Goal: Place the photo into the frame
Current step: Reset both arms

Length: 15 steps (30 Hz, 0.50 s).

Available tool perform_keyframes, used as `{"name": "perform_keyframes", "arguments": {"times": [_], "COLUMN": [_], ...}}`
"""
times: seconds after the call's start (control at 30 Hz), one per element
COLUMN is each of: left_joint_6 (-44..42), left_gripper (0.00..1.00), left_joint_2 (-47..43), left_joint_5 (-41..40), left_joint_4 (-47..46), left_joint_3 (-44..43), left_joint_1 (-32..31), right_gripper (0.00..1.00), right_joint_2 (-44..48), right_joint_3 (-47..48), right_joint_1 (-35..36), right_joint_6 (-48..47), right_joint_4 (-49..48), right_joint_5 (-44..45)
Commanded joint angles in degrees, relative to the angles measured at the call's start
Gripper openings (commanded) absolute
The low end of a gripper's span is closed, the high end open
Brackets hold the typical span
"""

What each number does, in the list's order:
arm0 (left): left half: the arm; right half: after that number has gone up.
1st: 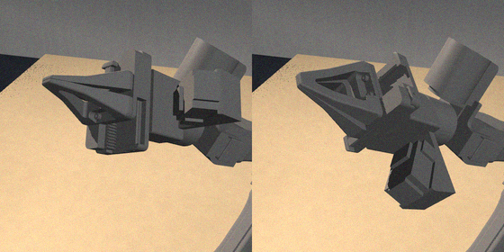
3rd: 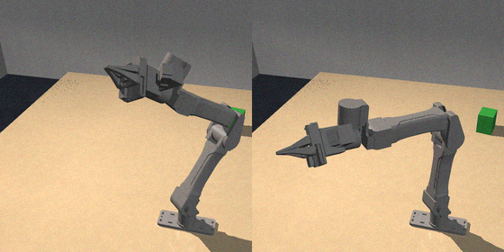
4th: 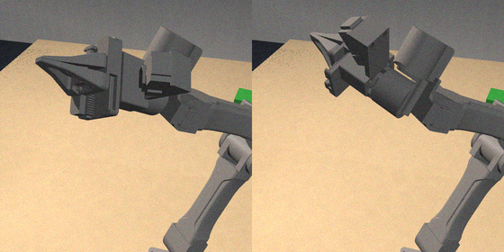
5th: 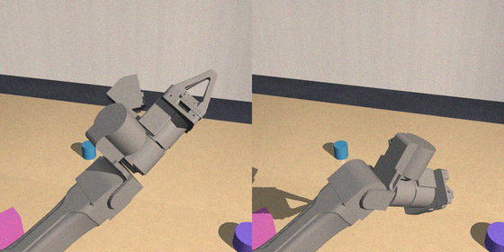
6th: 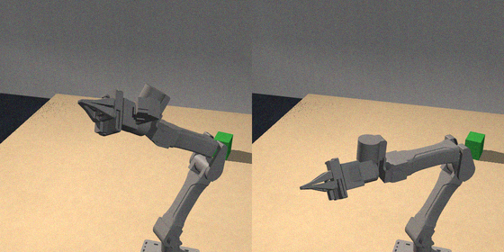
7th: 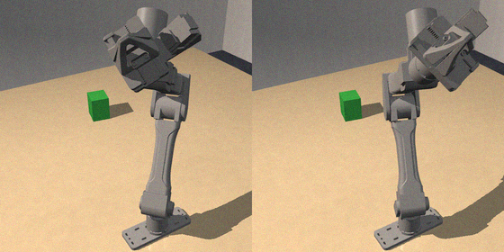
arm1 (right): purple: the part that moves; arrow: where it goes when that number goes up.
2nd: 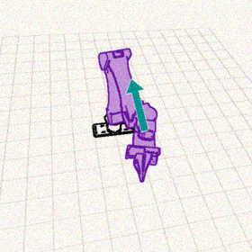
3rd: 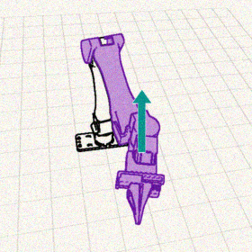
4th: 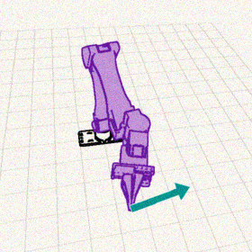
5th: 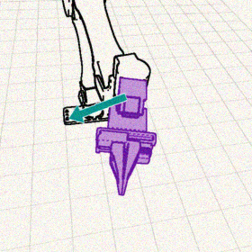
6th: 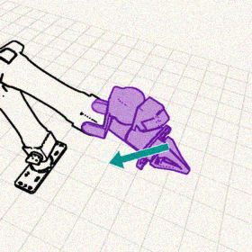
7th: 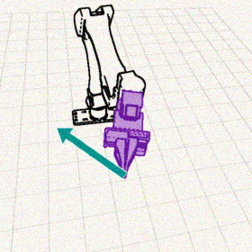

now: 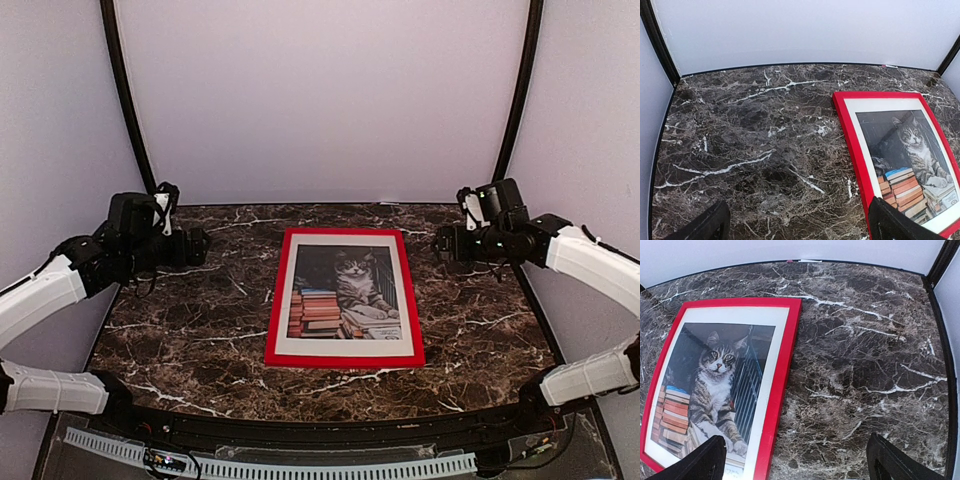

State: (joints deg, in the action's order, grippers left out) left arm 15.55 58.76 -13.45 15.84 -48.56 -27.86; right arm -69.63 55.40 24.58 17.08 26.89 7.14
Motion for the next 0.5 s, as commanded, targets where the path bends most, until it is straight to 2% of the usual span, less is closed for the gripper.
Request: {"name": "perform_keyframes", "arguments": {"times": [0.0, 0.23, 0.47], "left_joint_6": [-3.22, -7.84, -9.3], "left_gripper": [0.99, 0.99, 0.99], "left_joint_2": [-4.16, -10.9, -16.01], "left_joint_5": [-5.23, -8.68, -9.01], "left_joint_4": [-0.31, 0.48, -2.04], "left_joint_3": [-1.28, -1.37, 4.19], "left_joint_1": [0.34, 0.43, 0.43], "right_gripper": [0.99, 0.99, 0.99], "right_joint_2": [2.9, 8.4, 16.63], "right_joint_3": [1.99, -0.27, -6.91], "right_joint_1": [-0.24, -0.28, -0.23], "right_joint_6": [-3.45, -3.1, -2.37], "right_joint_4": [-0.74, -2.08, -5.62], "right_joint_5": [5.02, 6.62, 10.55]}}
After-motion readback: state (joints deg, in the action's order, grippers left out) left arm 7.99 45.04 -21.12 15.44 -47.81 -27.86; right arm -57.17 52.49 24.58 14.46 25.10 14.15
